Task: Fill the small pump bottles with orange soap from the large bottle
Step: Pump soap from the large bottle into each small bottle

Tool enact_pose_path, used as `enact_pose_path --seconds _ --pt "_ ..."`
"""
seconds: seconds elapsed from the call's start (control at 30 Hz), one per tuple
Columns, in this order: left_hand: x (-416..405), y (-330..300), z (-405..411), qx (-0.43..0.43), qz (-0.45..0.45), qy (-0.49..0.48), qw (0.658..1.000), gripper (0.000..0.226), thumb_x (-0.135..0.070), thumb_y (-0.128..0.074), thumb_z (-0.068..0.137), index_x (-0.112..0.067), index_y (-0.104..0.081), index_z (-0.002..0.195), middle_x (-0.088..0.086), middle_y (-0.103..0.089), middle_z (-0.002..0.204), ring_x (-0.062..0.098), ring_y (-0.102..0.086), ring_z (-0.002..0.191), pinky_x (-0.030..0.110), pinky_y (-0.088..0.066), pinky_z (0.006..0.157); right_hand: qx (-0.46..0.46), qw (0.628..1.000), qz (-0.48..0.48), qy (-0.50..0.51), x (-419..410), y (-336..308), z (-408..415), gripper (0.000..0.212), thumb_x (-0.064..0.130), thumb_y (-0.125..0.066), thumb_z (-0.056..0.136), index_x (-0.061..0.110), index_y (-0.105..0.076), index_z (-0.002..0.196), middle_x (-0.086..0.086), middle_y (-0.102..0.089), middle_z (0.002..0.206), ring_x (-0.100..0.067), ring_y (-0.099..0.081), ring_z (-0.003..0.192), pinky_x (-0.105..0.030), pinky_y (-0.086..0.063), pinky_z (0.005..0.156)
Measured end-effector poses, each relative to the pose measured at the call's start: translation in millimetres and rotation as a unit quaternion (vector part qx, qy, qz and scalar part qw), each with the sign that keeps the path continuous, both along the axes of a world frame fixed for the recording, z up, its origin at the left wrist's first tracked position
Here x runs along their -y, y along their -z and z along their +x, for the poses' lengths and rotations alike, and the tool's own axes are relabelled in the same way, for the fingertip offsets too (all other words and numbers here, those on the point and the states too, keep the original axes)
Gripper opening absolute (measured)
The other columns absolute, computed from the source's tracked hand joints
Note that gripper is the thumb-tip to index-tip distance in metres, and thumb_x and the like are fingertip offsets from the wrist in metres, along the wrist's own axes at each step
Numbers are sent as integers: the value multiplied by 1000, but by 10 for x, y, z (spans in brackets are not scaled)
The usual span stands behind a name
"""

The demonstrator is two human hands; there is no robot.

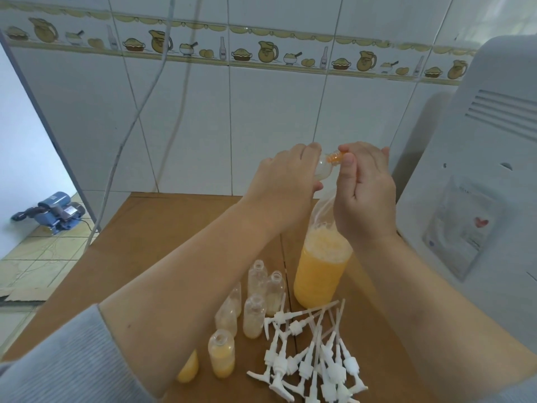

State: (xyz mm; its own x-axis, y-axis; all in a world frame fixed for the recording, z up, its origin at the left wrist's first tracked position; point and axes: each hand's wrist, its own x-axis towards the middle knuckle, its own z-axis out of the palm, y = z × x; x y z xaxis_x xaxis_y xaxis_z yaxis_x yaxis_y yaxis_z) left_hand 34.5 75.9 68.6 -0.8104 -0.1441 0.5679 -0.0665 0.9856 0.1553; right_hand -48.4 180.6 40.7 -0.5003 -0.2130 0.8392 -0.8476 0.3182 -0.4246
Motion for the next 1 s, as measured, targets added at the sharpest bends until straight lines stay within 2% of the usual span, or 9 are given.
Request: enact_pose_path --seconds 0.13,0.23,0.43,0.53,0.63,0.73,0.8,0.93,1.0 --pt "-1 -58 4 -6 2 7 1000 42 -27 -52 95 -14 -39 132 1 -53 118 23 -52 103 42 -43 88 -11 1000 -16 5 -26 -30 11 44 27 -26 99 4 -62 110 -6 -63 109 -11 -48 112 -31 -15 116" --pt "-6 -32 -10 5 12 10 1000 42 -27 -53 94 -14 -40 132 2 -54 119 23 -52 106 42 -43 89 -10 1000 -11 14 -19 53 -29 41 24 -28 99 3 -61 111 -8 -63 109 -17 -52 112 -34 -18 116" --pt "20 -61 13 47 30 12 998 41 -28 -54 95 -14 -40 131 2 -53 121 23 -52 106 41 -44 91 17 999 34 3 -73 47 19 45 30 -26 100 6 -59 118 -6 -61 116 -14 -47 117 -35 -17 117" --pt "63 -151 56 60 94 25 993 41 -28 -55 94 -16 -41 130 -1 -51 121 17 -53 96 34 -44 88 23 999 46 -1 -112 -108 35 46 31 -25 101 6 -60 117 -1 -59 117 -8 -45 116 -42 -19 116" --pt "145 -204 117 63 161 21 985 42 -29 -58 93 -19 -42 131 -6 -52 119 10 -50 83 25 -39 79 42 998 49 -13 -128 -201 23 43 30 -26 103 9 -62 113 9 -53 109 5 -38 106 -48 -23 113" --pt "310 -124 314 37 245 3 969 38 -34 -62 90 -23 -46 123 -11 -54 112 6 -52 86 16 -40 73 57 997 56 -20 -140 -179 24 43 31 -26 103 9 -60 116 5 -56 118 12 -32 106 -49 -24 112" --pt "443 14 534 20 295 -27 955 35 -36 -65 87 -26 -47 116 -16 -55 105 -3 -53 86 7 -39 69 60 996 54 -23 -144 -148 40 45 32 -26 103 8 -59 119 5 -54 122 13 -30 109 -49 -26 112" --pt "648 438 1013 55 328 -111 936 42 -41 -69 81 -26 -52 116 -15 -60 104 1 -57 92 17 -42 73 60 997 54 -20 -132 -124 39 46 35 -26 103 7 -59 119 0 -54 128 6 -35 115 -48 -27 111" --pt "689 637 1188 80 356 -133 922 41 -37 -74 77 -27 -55 112 -15 -62 102 -1 -59 91 15 -42 72 59 997 43 -19 -122 -115 24 47 36 -26 102 7 -60 117 1 -55 127 8 -35 114 -49 -28 110"
